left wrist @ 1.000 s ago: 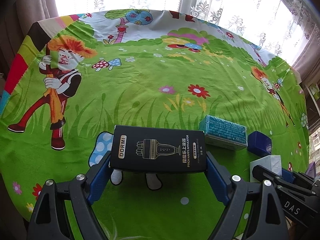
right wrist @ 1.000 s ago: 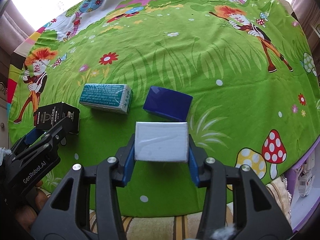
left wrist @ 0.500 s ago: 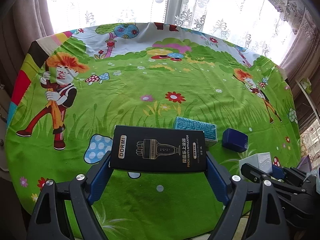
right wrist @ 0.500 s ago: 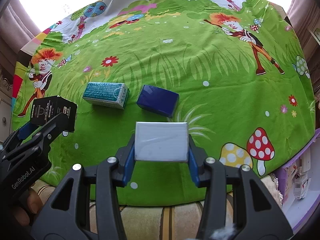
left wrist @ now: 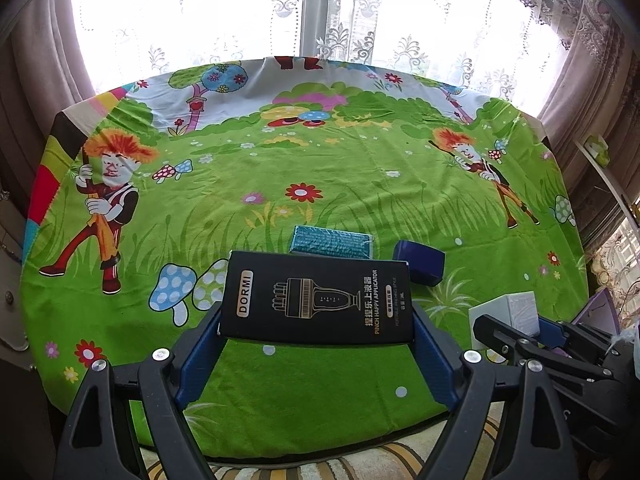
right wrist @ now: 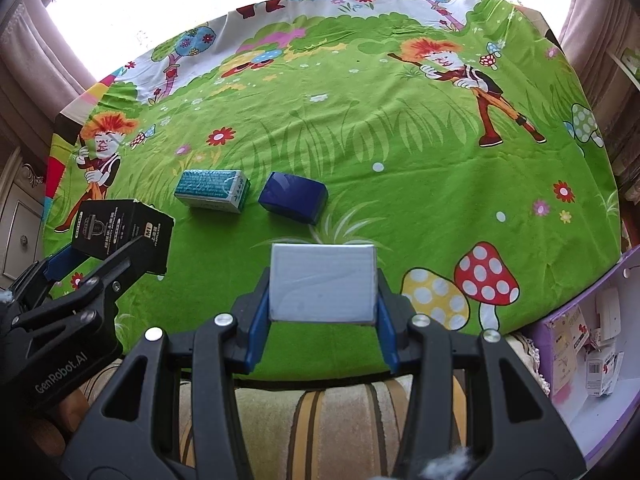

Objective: Organize rigid objects
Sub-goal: 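Carry both held boxes over to the storage box, then open the right tool inside the storage box while the left tool releases the black box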

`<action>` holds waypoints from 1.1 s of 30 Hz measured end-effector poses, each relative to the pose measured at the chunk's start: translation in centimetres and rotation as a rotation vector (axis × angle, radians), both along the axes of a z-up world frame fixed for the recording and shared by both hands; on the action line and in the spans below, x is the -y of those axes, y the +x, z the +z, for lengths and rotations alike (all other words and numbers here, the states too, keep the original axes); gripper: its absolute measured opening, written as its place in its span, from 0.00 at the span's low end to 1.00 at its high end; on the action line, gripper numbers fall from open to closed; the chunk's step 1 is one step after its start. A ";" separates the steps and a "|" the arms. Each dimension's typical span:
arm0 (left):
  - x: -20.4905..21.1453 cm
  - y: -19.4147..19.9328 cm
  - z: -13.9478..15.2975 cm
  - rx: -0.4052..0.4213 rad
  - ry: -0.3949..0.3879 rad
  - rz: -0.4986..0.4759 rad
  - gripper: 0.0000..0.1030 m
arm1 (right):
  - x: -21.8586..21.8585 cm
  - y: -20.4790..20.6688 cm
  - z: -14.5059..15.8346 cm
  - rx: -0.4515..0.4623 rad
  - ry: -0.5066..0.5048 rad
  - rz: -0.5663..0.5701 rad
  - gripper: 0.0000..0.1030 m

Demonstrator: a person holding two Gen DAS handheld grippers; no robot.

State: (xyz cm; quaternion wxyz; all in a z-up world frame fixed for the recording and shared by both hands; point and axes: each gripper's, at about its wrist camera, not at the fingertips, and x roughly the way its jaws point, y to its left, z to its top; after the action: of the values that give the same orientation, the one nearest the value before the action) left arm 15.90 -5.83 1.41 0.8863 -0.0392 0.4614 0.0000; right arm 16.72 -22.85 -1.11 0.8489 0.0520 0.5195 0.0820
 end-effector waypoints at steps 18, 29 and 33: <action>10.6 -3.1 1.9 -0.007 -0.045 -0.247 0.85 | 11.0 -5.8 2.2 0.043 0.020 -0.120 0.48; 22.4 -5.0 2.6 -0.057 -0.116 -0.559 0.85 | 23.9 -10.7 2.5 0.050 -0.072 -0.368 0.48; 25.9 -5.7 2.3 -0.086 -0.139 -0.651 0.85 | 27.0 -11.8 2.0 0.031 -0.092 -0.438 0.48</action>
State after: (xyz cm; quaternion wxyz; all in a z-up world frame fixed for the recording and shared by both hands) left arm 10.19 -31.68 3.73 0.8149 0.0499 0.4855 -0.3128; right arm 4.88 -49.88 0.92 0.8559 0.1237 0.4857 -0.1272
